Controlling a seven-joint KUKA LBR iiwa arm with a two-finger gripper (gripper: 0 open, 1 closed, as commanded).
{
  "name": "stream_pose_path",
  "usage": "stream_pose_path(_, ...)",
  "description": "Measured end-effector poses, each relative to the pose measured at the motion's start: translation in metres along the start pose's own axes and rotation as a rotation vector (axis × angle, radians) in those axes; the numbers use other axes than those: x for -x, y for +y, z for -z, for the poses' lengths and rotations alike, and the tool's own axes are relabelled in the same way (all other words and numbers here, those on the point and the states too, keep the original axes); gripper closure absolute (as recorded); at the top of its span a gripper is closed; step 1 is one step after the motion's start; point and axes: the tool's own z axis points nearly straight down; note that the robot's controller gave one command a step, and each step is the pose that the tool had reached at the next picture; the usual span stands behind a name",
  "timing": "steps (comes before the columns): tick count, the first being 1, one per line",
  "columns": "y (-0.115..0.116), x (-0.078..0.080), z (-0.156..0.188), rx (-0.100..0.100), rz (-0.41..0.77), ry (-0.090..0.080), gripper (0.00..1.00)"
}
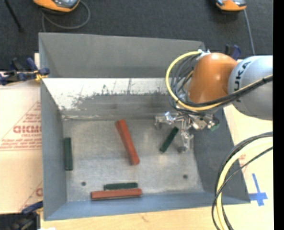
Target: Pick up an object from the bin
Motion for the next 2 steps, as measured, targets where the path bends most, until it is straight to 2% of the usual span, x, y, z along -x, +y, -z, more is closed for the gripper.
stream_pose_path(1,-0.001,0.001,0.005,-0.003,-0.003,-0.004,1.0)
stream_pose_path(2,0.013,0.017,0.168,-0.007,0.031,-0.004,1.0)
